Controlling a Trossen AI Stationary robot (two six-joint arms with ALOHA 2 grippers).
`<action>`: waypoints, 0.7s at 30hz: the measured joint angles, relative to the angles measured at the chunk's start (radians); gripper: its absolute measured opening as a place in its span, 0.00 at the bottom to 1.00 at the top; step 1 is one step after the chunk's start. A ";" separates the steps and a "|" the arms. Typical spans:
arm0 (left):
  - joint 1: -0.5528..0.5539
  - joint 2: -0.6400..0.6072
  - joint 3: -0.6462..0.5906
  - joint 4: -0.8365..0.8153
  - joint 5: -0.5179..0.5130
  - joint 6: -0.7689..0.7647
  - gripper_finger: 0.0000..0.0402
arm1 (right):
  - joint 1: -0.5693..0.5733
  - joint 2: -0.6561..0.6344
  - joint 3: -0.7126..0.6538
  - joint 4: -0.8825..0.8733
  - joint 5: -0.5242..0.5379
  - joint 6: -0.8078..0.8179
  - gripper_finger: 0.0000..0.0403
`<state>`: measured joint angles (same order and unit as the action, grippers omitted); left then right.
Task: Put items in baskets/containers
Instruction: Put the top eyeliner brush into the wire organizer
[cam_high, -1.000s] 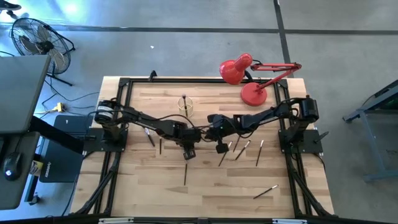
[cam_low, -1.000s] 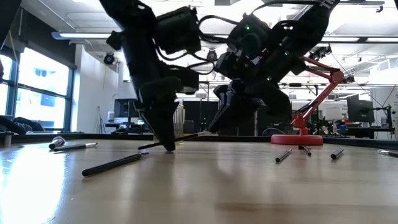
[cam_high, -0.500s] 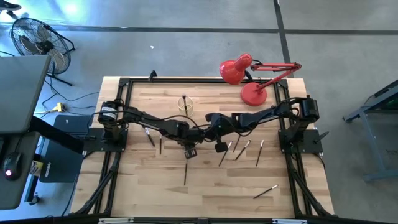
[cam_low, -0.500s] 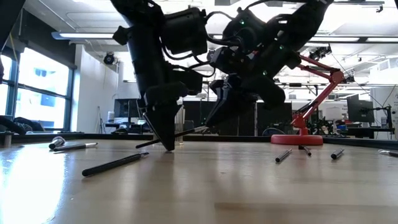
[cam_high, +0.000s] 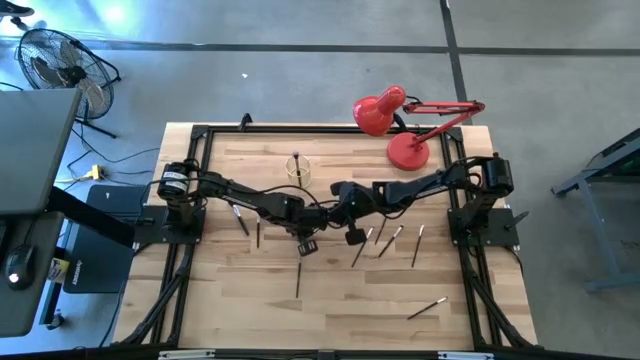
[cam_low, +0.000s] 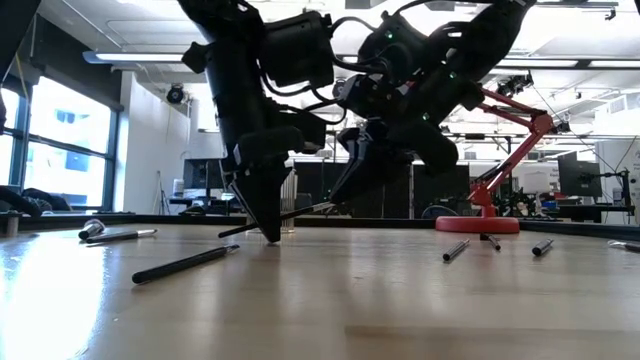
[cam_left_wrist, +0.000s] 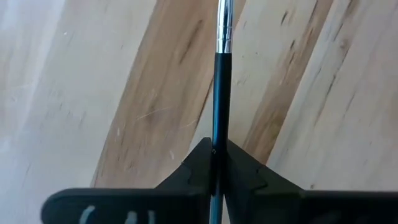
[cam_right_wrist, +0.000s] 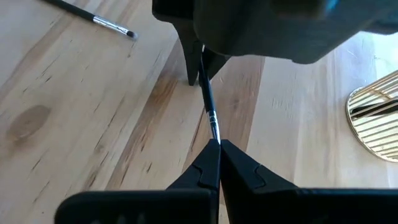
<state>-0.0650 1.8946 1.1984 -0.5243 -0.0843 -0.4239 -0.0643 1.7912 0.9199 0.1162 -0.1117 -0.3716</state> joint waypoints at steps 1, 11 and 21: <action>0.000 0.000 0.000 0.000 0.005 -0.007 0.03 | 0.000 -0.001 0.000 -0.008 0.002 0.008 0.00; 0.002 -0.002 0.004 0.002 -0.023 -0.079 0.02 | -0.030 -0.094 0.004 -0.150 0.011 0.086 0.00; -0.007 -0.121 -0.089 -0.007 -0.123 -0.115 0.02 | -0.106 -0.223 -0.015 -0.452 -0.048 0.165 0.00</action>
<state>-0.0723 1.7734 1.1098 -0.5318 -0.2077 -0.5387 -0.1705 1.5683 0.9051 -0.3355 -0.1600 -0.2069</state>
